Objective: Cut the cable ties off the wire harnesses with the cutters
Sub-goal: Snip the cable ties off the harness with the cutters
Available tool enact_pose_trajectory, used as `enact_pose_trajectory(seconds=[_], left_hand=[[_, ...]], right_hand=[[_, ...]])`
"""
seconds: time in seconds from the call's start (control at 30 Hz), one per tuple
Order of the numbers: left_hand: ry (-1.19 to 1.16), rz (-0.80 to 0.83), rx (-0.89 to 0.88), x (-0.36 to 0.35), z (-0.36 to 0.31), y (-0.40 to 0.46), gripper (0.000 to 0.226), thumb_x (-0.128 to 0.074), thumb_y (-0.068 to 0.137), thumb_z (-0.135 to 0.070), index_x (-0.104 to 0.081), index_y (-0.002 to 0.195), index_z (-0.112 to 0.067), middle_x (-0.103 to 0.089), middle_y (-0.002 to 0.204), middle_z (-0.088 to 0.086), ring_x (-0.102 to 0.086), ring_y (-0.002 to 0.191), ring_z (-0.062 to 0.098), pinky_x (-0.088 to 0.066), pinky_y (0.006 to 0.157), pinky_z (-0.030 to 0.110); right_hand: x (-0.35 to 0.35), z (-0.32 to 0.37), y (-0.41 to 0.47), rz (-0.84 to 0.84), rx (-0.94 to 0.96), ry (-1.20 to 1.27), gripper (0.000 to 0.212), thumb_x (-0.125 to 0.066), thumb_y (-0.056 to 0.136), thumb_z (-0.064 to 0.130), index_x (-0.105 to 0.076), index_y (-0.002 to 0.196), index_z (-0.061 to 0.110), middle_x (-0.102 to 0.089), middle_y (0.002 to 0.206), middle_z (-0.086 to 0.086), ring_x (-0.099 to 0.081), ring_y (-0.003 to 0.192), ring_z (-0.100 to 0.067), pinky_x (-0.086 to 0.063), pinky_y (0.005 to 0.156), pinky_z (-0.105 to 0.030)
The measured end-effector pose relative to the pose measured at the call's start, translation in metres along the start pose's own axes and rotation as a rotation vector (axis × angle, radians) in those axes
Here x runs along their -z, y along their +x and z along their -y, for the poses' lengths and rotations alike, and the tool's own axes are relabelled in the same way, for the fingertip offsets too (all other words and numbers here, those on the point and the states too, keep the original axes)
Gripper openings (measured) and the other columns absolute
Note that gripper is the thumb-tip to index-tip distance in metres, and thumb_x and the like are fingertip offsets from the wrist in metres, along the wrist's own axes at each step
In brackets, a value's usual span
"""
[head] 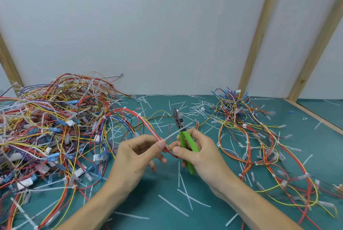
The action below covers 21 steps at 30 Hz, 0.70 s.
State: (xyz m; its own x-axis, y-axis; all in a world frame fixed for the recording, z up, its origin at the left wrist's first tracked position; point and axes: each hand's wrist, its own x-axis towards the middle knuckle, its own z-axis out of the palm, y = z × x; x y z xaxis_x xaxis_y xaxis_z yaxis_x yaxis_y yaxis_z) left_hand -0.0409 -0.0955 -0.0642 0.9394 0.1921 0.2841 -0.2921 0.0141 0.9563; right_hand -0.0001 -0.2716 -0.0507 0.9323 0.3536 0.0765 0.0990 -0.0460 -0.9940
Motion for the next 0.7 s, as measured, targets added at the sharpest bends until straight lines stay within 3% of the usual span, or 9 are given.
enact_pose_trajectory(seconds=[0.13,0.23,0.33,0.43,0.57,0.7], left_hand=[[-0.037,-0.136,0.026,0.007,-0.001,0.004,0.017,-0.075,0.079,-0.025,-0.076,0.079,-0.008,-0.075,0.079,0.012,-0.071,0.062,0.024,-0.050,0.047,0.023],[-0.071,-0.180,0.053,0.012,-0.001,0.005,0.018,-0.074,0.080,-0.026,-0.076,0.082,-0.008,-0.076,0.081,0.012,-0.070,0.060,0.021,-0.050,0.047,0.022],[-0.091,-0.202,0.071,0.013,0.000,0.007,0.015,-0.074,0.083,-0.025,-0.076,0.084,-0.010,-0.076,0.083,0.012,-0.070,0.060,0.020,-0.049,0.046,0.022],[-0.109,-0.206,0.073,0.015,0.001,0.007,0.015,-0.073,0.085,-0.023,-0.075,0.088,-0.009,-0.077,0.084,0.012,-0.071,0.061,0.020,-0.050,0.046,0.022],[-0.097,-0.181,0.067,0.015,0.001,0.006,0.019,-0.072,0.084,-0.027,-0.074,0.092,-0.009,-0.077,0.087,0.011,-0.072,0.063,0.021,-0.050,0.046,0.023],[-0.082,-0.164,0.060,0.014,0.002,0.005,0.022,-0.073,0.082,-0.031,-0.075,0.092,-0.012,-0.077,0.090,0.007,-0.070,0.062,0.019,-0.048,0.043,0.023]], right_hand=[[0.005,0.004,0.003,-0.126,0.003,0.007,0.014,-0.074,0.093,0.020,-0.066,0.099,0.010,-0.075,0.080,0.003,-0.069,0.071,-0.014,-0.058,0.062,-0.033],[0.014,0.009,0.007,-0.183,-0.028,0.078,0.030,-0.067,0.097,0.034,-0.067,0.098,0.004,-0.075,0.081,-0.002,-0.069,0.069,-0.018,-0.058,0.061,-0.039],[0.023,0.014,0.005,-0.214,0.118,0.104,0.036,-0.065,0.094,0.035,-0.064,0.098,-0.001,-0.073,0.083,-0.007,-0.067,0.067,-0.022,-0.055,0.056,-0.038],[0.025,0.015,0.001,-0.079,0.196,-0.058,0.033,-0.060,0.088,0.036,-0.065,0.095,0.004,-0.074,0.085,-0.010,-0.067,0.068,-0.025,-0.054,0.057,-0.040],[0.018,0.013,-0.002,0.121,0.066,-0.209,0.032,-0.064,0.084,0.041,-0.070,0.091,0.011,-0.076,0.087,-0.009,-0.071,0.073,-0.027,-0.055,0.061,-0.043],[0.020,0.014,0.000,0.202,-0.039,-0.167,0.036,-0.064,0.083,0.043,-0.071,0.092,0.009,-0.076,0.093,-0.012,-0.073,0.077,-0.026,-0.056,0.062,-0.041]])
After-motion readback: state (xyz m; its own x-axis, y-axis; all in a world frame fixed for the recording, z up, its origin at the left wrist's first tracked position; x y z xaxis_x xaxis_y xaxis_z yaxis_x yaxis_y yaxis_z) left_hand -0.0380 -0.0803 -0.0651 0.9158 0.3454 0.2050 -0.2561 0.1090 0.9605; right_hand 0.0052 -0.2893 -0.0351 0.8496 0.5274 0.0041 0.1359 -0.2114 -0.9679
